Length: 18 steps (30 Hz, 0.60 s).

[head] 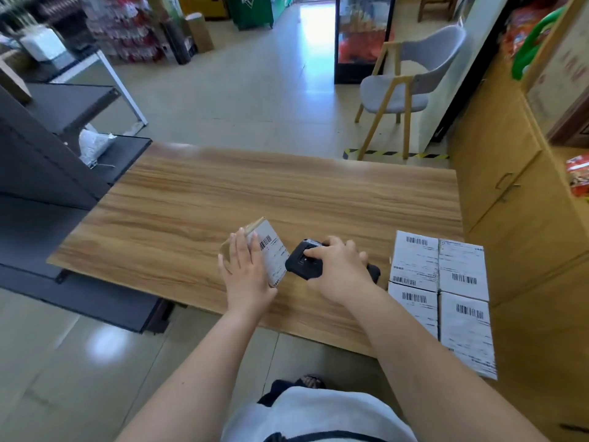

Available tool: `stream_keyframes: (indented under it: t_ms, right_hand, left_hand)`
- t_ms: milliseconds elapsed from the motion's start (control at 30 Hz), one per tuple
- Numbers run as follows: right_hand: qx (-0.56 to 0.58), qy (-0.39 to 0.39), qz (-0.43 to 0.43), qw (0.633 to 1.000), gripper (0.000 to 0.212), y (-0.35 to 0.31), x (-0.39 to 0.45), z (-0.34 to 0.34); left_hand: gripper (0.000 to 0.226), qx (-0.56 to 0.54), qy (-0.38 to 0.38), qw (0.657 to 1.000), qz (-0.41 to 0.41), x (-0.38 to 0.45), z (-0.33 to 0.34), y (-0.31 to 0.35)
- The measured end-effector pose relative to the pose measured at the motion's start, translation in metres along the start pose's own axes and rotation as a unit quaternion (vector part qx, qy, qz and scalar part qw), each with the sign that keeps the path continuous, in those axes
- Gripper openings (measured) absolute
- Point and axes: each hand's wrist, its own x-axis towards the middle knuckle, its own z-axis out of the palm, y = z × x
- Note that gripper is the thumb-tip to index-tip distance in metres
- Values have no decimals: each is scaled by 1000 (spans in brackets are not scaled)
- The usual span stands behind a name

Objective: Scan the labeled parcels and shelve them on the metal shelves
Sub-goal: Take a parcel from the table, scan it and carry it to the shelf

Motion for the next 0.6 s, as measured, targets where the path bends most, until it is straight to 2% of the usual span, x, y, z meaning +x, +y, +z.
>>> stream_keyframes:
  t_ms: [333, 600]
  right_hand:
    - [61, -52, 7, 997, 54, 5, -6, -7]
    - [75, -96, -14, 992, 52, -9, 8, 6]
  left_hand:
    - [121, 5, 7, 1000, -15, -5, -1, -2]
    - [118, 13, -3, 998, -54, -9, 0, -30]
